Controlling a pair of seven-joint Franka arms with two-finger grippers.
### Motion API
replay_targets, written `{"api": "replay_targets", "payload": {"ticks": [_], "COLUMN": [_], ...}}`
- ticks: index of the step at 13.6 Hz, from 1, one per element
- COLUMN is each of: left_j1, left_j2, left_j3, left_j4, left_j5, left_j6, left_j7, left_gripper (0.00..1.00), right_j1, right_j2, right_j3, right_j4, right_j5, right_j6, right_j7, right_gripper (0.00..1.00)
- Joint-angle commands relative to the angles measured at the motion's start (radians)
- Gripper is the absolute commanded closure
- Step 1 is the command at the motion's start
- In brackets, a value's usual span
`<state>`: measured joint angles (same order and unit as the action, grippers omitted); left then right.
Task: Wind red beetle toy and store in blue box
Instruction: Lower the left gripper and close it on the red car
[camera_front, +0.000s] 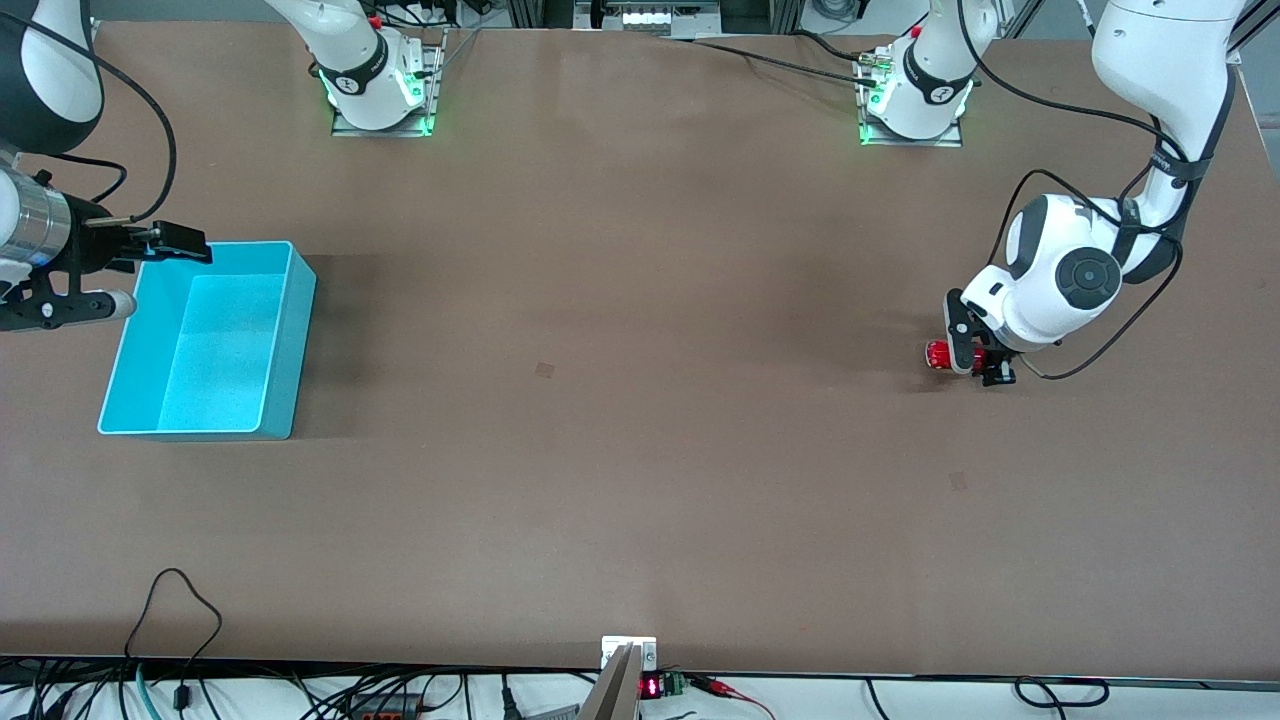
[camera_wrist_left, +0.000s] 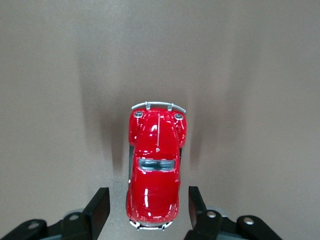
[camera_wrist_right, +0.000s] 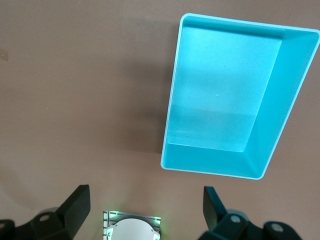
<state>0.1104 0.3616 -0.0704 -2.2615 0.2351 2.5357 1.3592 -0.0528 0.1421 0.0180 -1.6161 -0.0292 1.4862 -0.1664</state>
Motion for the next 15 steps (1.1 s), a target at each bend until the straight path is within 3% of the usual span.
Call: {"api": "replay_targets", "payload": {"ticks": [1, 8, 12, 15], "left_j1": [0.011, 0.011, 0.008, 0.005], "left_j2": [-0.004, -0.007, -0.010, -0.010], "left_j3": [-0.008, -0.008, -0.008, -0.009], "left_j4": [-0.016, -0.016, -0.016, -0.013], "left_j5": [0.018, 0.018, 0.018, 0.020], "left_j6": [0.009, 0.009, 0.003, 0.003], "left_j7": [0.009, 0.009, 0.014, 0.127], "left_gripper": [0.32, 0.70, 0.74, 0.74], "right_j1": [-0.006, -0.006, -0.006, -0.006], "right_j2": [-0.006, -0.006, -0.006, -0.006], "right_j3": [0.005, 0.005, 0.005, 0.005], "right_j4": [-0.004, -0.004, -0.004, -0.004], "right_j5": [0.005, 0.005, 0.005, 0.006], "right_j6": [-0.009, -0.018, -0.018, -0.018], "right_j7": [-0.009, -0.009, -0.009, -0.009], "right_gripper": [0.00, 0.00, 0.00, 0.00]}}
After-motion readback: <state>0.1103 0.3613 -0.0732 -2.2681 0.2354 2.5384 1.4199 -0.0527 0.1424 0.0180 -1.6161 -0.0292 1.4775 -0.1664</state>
